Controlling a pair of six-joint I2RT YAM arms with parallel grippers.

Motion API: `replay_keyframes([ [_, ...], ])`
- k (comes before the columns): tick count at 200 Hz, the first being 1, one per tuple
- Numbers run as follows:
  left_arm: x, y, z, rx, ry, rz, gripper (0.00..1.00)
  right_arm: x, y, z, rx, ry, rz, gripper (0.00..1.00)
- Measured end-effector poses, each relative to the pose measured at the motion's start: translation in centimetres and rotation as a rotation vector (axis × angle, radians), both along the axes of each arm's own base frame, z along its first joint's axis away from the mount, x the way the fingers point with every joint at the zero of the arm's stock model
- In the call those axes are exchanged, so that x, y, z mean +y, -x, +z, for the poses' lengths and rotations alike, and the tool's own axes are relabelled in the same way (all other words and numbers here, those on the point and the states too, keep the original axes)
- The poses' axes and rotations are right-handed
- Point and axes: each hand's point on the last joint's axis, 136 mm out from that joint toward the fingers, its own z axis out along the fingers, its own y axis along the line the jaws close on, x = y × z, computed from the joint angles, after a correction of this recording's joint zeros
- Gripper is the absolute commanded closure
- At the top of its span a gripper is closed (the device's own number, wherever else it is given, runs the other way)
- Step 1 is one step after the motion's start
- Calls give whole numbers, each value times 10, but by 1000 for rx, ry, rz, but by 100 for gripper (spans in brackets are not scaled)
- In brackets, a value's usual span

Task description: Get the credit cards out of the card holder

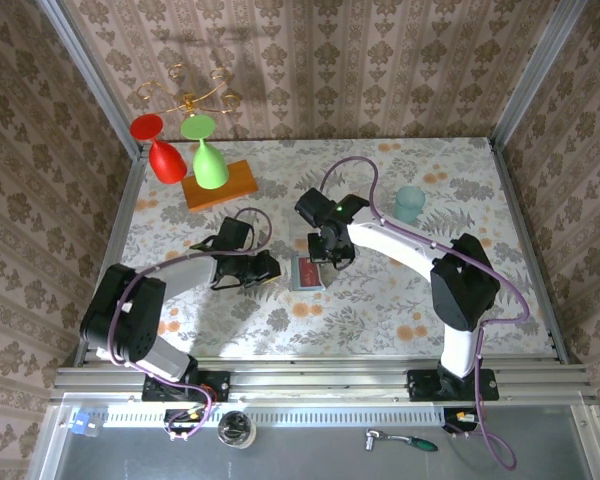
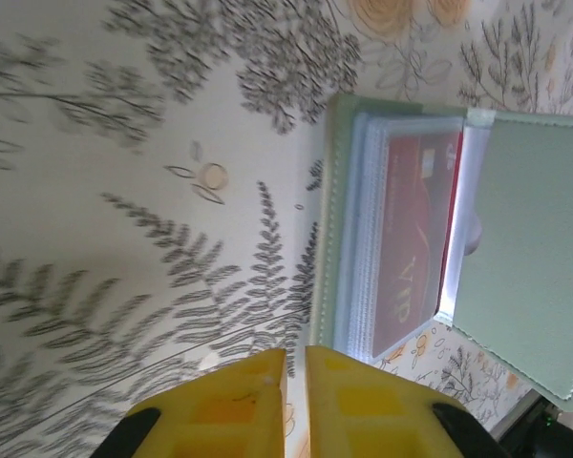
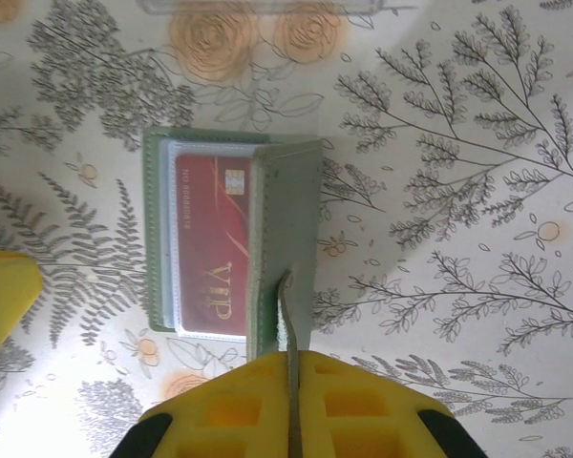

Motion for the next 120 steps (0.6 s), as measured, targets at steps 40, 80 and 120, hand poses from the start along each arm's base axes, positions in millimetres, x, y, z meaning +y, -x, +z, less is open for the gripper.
replay_keyframes([
  [40,-20,2,-4,2,-4,-21,90,-16,-3,-7,-17,62,14,99],
  [80,-30,-12,-4,-4,-16,-11,92,-41,-3,-15,-12,112,4,100],
  [120,-38,-17,-5,-1,-26,-16,93,-60,-1,-31,18,138,-14,100],
])
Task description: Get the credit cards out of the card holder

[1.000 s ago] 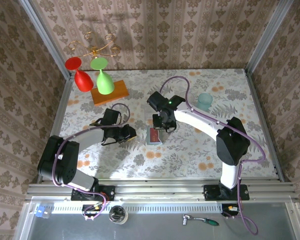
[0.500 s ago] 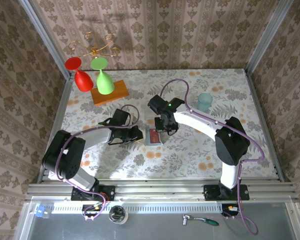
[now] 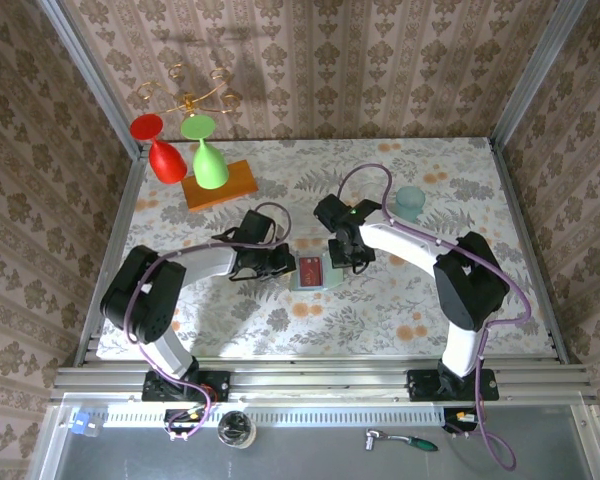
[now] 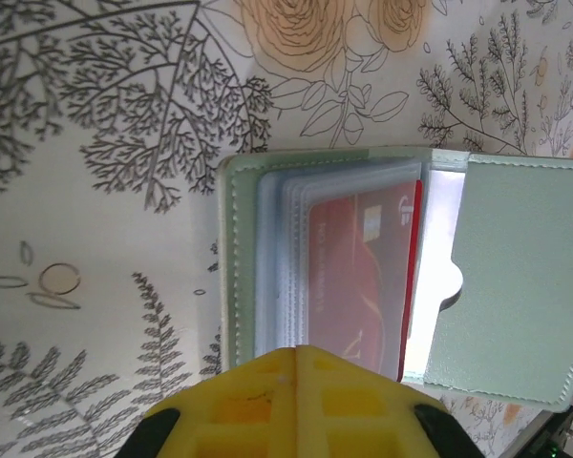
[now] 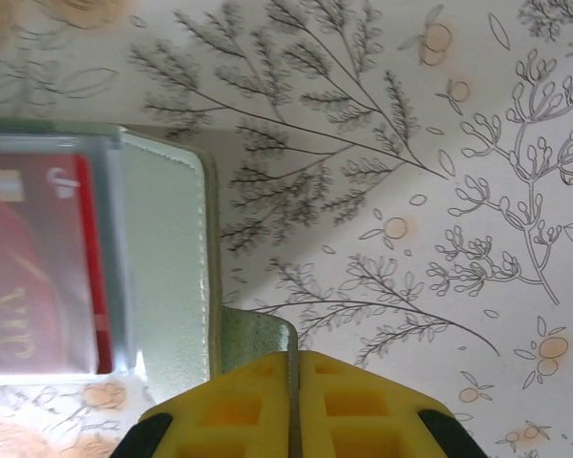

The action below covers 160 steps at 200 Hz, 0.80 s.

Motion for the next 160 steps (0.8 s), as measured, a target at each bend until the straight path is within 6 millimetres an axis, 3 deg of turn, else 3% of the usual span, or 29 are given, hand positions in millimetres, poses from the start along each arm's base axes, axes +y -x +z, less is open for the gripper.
replay_keyframes([
  [77,6,4,-19,44,-69,10,95,-4,-5,-21,23,22,18,100],
  [160,15,2,-19,48,-103,34,96,1,-1,-45,73,1,20,100],
])
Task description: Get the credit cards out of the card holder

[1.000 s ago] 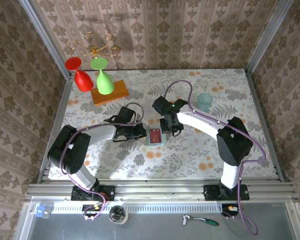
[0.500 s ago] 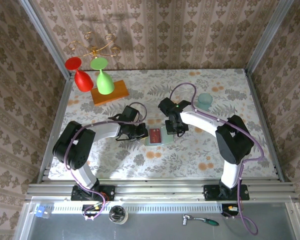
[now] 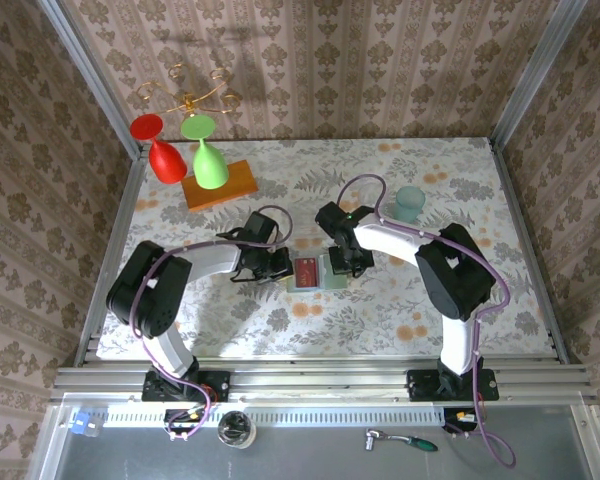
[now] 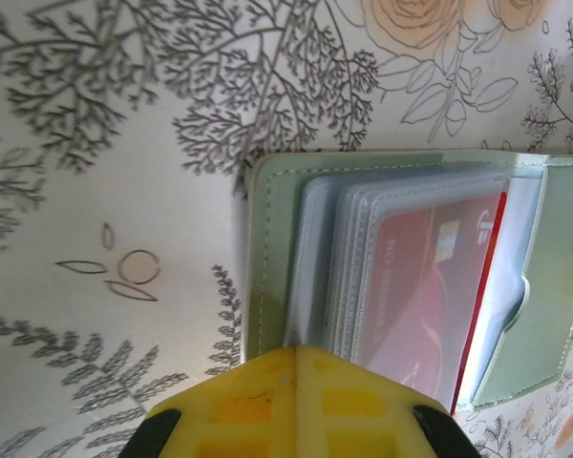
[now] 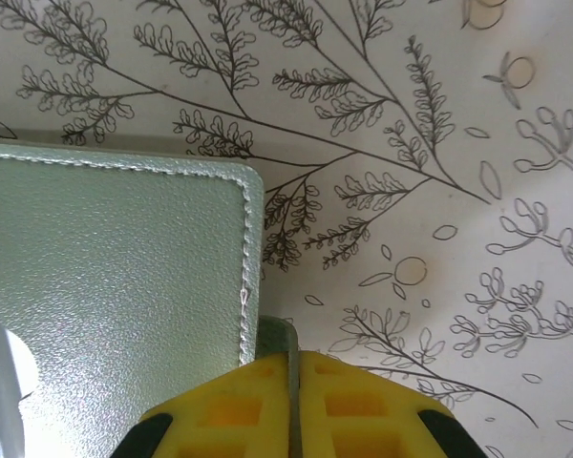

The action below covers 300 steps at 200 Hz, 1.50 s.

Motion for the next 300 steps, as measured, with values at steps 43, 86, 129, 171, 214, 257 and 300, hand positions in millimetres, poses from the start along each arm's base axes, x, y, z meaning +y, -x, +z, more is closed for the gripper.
replay_keyframes([
  [43,11,-3,-1,9,-2,30,96,11,1,-4,9,-41,-1,99],
  [86,11,-3,-1,7,-2,28,96,8,-1,-4,4,-34,-5,99],
  [129,11,-2,-1,7,4,26,96,2,-1,-9,7,-31,-14,96],
  [171,11,-1,-2,1,12,28,96,1,-2,-9,5,-32,-12,86],
  [214,11,1,-2,-3,18,31,96,-3,-3,-11,6,-30,-17,84],
  [257,9,6,-3,12,12,33,96,-13,-3,-11,6,-22,-22,71],
  [300,8,7,-4,15,9,38,96,-21,-2,-10,0,-16,-25,66],
])
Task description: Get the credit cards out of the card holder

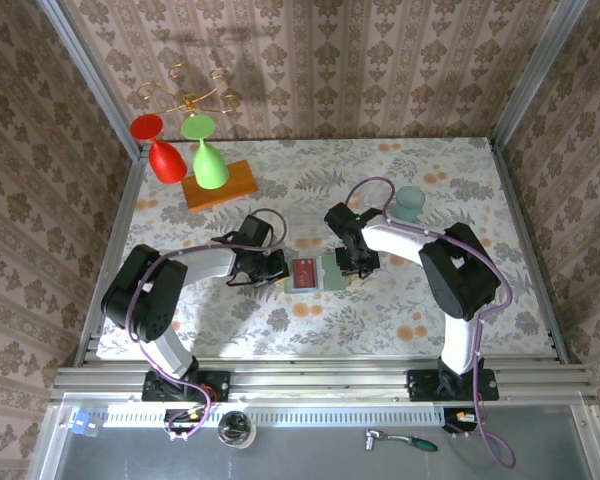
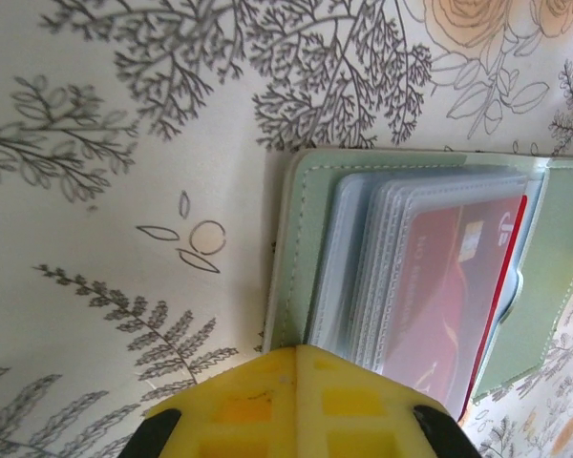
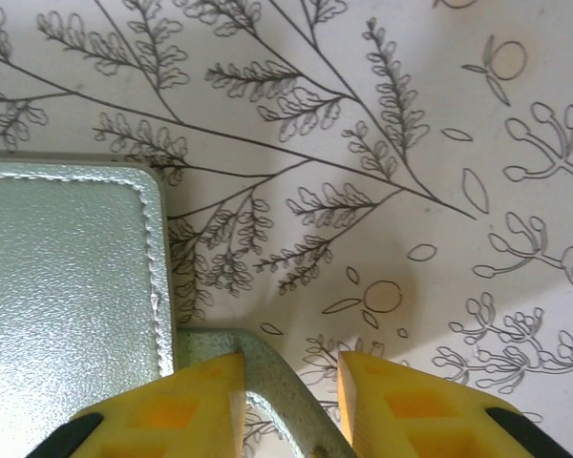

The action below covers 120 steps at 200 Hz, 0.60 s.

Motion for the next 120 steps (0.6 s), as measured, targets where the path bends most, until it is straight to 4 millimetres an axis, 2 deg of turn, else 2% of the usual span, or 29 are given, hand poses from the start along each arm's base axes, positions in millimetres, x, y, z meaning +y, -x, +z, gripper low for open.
replay_keyframes([
  [66,-3,2,0,11,0,10,96,-33,3,1,7,52,-32,60],
  [120,-3,2,0,12,3,12,94,-34,2,0,5,51,-22,59],
])
